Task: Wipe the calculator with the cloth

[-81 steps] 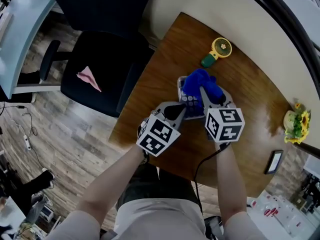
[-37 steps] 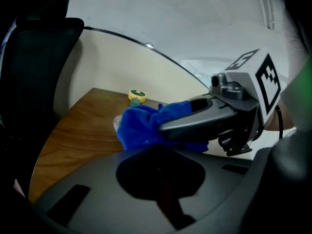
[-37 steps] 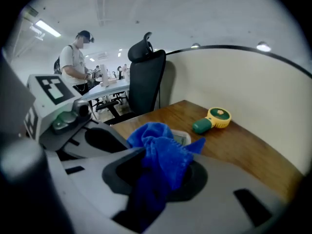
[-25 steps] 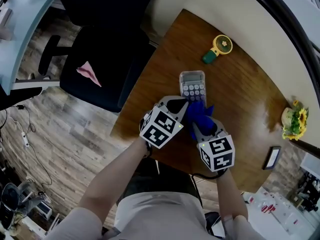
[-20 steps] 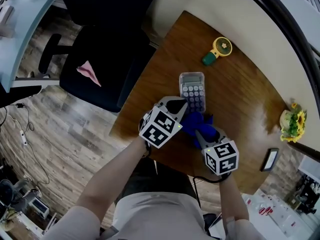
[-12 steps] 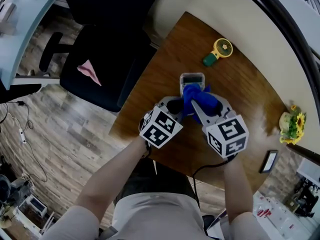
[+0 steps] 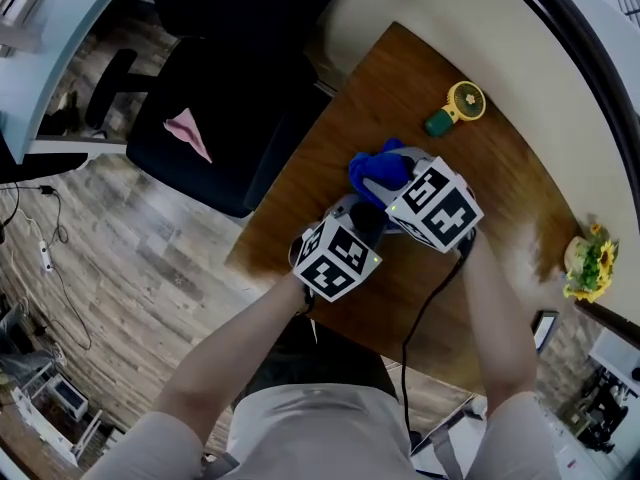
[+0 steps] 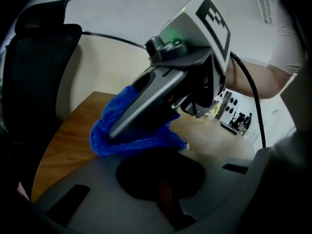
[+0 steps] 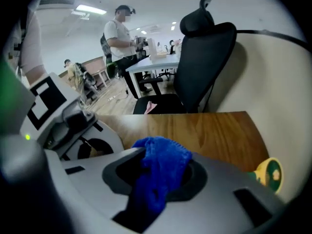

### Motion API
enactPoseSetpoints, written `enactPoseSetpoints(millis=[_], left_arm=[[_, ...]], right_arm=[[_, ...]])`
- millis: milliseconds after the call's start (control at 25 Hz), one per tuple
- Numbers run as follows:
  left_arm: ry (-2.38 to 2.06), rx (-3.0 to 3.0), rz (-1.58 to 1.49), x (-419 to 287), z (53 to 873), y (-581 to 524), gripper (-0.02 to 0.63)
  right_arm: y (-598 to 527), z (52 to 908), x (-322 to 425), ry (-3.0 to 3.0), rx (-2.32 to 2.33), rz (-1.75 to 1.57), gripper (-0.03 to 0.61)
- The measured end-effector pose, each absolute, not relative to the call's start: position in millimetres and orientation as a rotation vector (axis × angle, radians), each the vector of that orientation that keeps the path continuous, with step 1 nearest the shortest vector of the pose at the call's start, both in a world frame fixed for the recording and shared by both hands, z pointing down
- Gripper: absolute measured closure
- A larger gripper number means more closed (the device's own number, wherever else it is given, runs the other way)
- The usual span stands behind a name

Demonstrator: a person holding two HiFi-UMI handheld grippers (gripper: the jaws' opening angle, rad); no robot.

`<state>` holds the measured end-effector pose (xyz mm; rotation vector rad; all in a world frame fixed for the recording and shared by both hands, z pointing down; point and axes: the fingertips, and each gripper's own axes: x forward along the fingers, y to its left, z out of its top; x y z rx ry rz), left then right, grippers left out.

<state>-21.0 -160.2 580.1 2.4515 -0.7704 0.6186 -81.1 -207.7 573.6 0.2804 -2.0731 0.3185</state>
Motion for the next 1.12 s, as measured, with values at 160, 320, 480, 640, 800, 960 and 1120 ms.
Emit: enactPoseSetpoints(millis=[160,320,480,640,800,960,1120], left_arm=[[-0.780,2.455,0.619,-21,582,-160,0.614],[-0.788,2.436,0.613,-23,582,-161,0.614],[-0.795,2.427,0.610,-24,582,-162,0.614],[-0.792,2.422,0.608,-24,581,-163,0.613],[-0.784,2.414,0.608,-24,582,-163,0.612],[-0.788,2.419,0.608,-23,581,-162,0.613],[-0.798,2.422,0.610,-23,582,-162,0.614]], right_arm=[[-222,588,-84,-1.992,0.273,0.161,0.462],[-244,585,-88,-2.030,0.391,0.210,0.459],[-276,575,-65,-2.053,0.594,0.213,0.462],[-294,573,-25,-2.007,0.718,0.248,0.463],[-296,572,18,-1.966,0.871,0.307,0.463],[-282,576,53,-1.955,0.993,0.416,0.465],[-249,591,71,-1.926,0.973,0.453,0.463]])
